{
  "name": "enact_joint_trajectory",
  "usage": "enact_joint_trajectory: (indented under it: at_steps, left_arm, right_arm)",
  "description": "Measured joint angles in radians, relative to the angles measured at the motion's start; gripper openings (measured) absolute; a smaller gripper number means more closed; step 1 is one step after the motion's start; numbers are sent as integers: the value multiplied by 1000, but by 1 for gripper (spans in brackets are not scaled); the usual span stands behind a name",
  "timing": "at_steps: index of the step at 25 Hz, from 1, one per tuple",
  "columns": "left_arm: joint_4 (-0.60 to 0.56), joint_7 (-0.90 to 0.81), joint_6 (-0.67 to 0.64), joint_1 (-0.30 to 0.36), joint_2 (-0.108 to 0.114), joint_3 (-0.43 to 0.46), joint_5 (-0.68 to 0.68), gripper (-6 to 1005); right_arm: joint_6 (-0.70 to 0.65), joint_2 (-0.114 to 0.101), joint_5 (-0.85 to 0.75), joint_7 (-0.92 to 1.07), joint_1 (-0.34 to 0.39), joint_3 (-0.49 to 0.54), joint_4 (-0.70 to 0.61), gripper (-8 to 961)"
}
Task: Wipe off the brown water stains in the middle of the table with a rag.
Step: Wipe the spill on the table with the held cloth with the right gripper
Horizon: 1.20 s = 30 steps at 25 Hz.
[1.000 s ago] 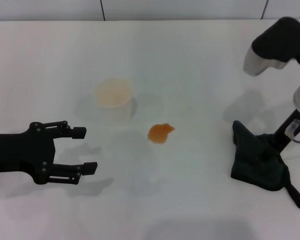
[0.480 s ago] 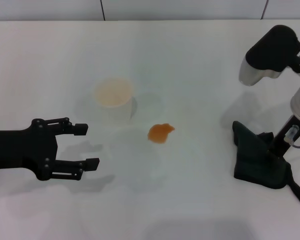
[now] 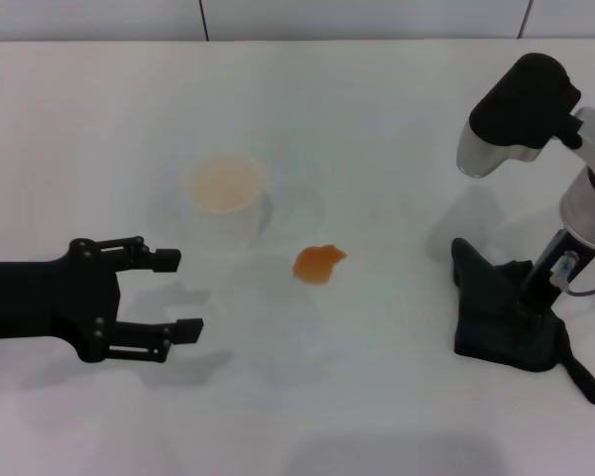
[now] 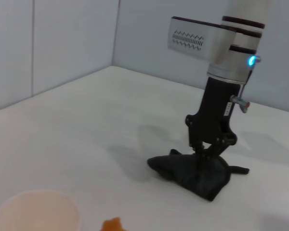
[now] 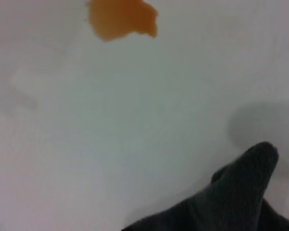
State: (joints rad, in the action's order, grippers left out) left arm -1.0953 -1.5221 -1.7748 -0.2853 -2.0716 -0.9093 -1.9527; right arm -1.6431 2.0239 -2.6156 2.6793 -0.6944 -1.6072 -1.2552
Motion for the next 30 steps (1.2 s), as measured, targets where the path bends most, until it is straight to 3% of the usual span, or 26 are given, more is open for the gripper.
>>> enact_joint_trajectory:
  at_steps: [10,16,25,30]
  left_arm:
    - [-3,-13,-4,0,-2,-92,0,868]
    - [-3,-23,-5,7,-5,-98,0,868]
    - [-8,-38,-6,8,-5,-133,12,868]
    - [-9,-40,-6,5,-5,-137,12,868]
  right_arm:
    - [61,-5,-3,-65,-74,-25,28,81]
    - [102,3,16,-82,-161,-143,95,81]
    - [193,4,203,-76,-297,-315,188,80]
    - [238,4,257,-82,-326,-370,187,80]
